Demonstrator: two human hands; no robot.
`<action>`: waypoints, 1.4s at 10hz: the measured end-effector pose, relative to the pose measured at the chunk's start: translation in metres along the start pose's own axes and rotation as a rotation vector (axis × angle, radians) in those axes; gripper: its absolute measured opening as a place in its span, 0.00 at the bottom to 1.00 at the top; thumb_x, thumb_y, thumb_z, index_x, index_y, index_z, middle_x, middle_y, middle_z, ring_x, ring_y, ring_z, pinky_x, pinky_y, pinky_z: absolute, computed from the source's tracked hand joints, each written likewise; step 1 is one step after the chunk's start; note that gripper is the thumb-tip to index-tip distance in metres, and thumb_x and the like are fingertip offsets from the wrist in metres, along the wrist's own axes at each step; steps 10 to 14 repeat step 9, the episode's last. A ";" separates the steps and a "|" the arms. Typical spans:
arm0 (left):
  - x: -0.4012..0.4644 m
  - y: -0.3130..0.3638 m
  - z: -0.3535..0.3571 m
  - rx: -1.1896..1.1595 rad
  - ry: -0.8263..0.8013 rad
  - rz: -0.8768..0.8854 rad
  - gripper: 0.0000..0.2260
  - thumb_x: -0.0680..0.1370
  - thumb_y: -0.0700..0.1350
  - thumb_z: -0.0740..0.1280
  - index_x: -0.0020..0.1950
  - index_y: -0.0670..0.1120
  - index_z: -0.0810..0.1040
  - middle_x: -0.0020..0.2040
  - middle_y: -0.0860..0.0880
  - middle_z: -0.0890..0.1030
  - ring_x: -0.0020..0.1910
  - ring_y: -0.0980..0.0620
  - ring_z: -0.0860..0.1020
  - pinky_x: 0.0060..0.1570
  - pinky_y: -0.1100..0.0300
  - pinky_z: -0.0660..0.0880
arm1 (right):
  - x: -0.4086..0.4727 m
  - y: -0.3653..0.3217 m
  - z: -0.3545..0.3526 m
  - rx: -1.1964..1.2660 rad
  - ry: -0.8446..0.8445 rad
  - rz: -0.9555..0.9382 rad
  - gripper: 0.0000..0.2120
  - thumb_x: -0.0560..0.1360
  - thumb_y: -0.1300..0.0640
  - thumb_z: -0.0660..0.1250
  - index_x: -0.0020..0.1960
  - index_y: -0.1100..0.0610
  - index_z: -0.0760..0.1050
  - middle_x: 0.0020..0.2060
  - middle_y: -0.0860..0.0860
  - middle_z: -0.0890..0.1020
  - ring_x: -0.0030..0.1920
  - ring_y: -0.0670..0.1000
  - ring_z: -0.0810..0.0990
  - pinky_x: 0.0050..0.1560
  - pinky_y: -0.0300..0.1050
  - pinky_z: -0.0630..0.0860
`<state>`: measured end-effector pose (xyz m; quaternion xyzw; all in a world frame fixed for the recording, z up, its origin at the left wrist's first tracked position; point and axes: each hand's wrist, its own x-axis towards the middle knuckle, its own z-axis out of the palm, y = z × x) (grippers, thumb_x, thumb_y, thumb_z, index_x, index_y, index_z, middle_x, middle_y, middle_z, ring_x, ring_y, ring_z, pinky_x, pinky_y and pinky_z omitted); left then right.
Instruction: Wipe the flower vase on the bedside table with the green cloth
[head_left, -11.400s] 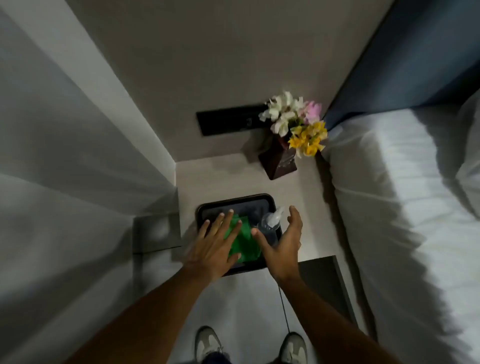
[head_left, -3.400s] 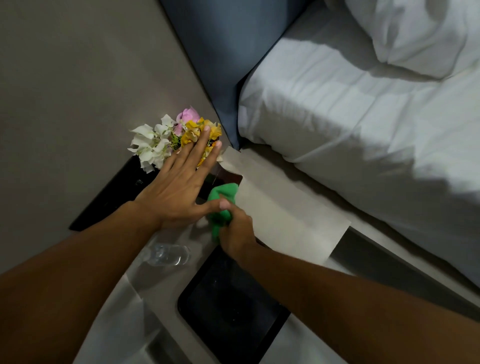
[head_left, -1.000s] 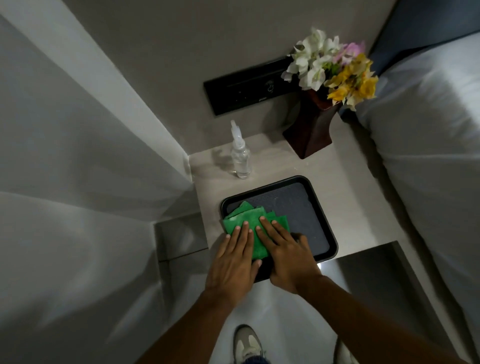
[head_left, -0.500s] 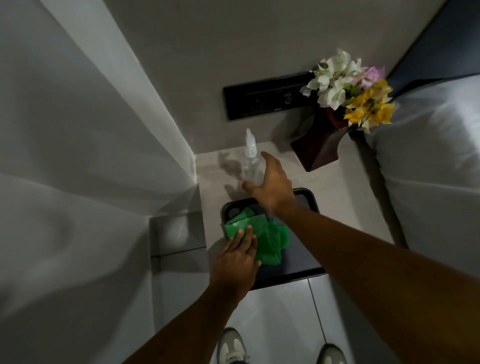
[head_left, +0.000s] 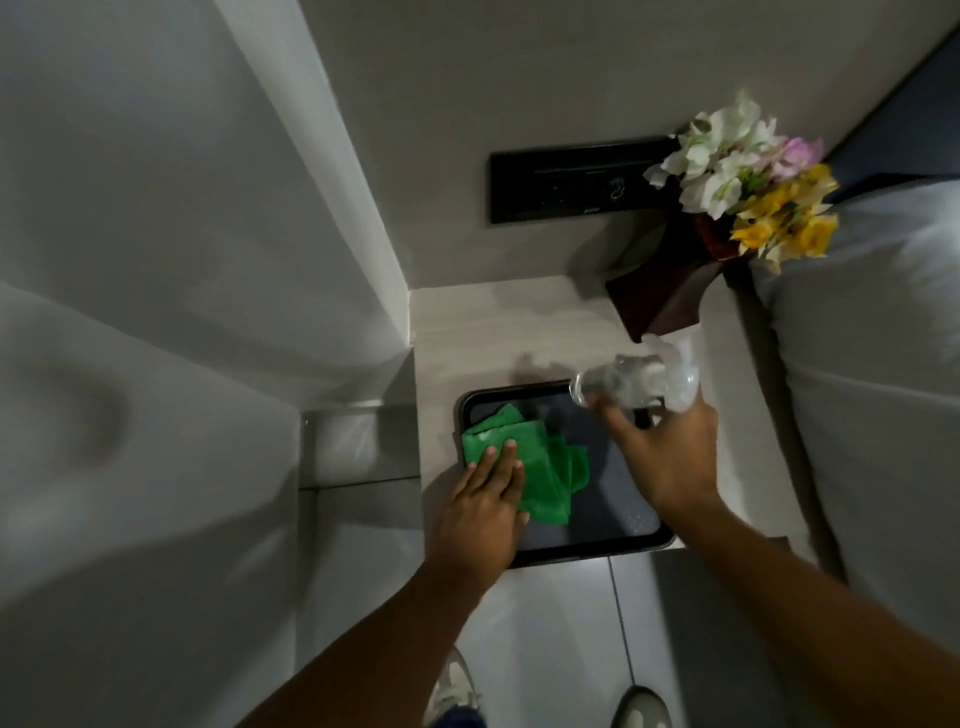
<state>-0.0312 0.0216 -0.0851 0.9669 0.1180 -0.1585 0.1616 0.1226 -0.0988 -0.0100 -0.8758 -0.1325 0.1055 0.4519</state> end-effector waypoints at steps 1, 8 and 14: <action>0.000 0.003 -0.001 0.025 -0.021 0.005 0.27 0.82 0.52 0.53 0.78 0.43 0.48 0.79 0.46 0.42 0.78 0.46 0.42 0.74 0.53 0.40 | -0.021 0.017 -0.012 -0.056 -0.011 0.030 0.25 0.68 0.54 0.77 0.60 0.60 0.72 0.45 0.46 0.78 0.41 0.40 0.77 0.38 0.24 0.72; -0.015 0.018 -0.043 0.214 0.003 0.001 0.34 0.78 0.60 0.57 0.78 0.45 0.50 0.80 0.44 0.49 0.78 0.44 0.50 0.73 0.44 0.52 | -0.055 0.055 -0.016 0.112 -0.231 0.140 0.50 0.63 0.44 0.78 0.76 0.47 0.52 0.72 0.50 0.69 0.70 0.53 0.70 0.68 0.53 0.71; -0.025 0.026 -0.062 0.198 0.080 0.029 0.35 0.77 0.62 0.58 0.78 0.46 0.54 0.79 0.44 0.52 0.77 0.43 0.54 0.72 0.43 0.57 | -0.071 0.037 -0.036 -0.045 -0.193 0.083 0.55 0.64 0.39 0.76 0.78 0.48 0.46 0.77 0.50 0.60 0.75 0.52 0.61 0.73 0.56 0.61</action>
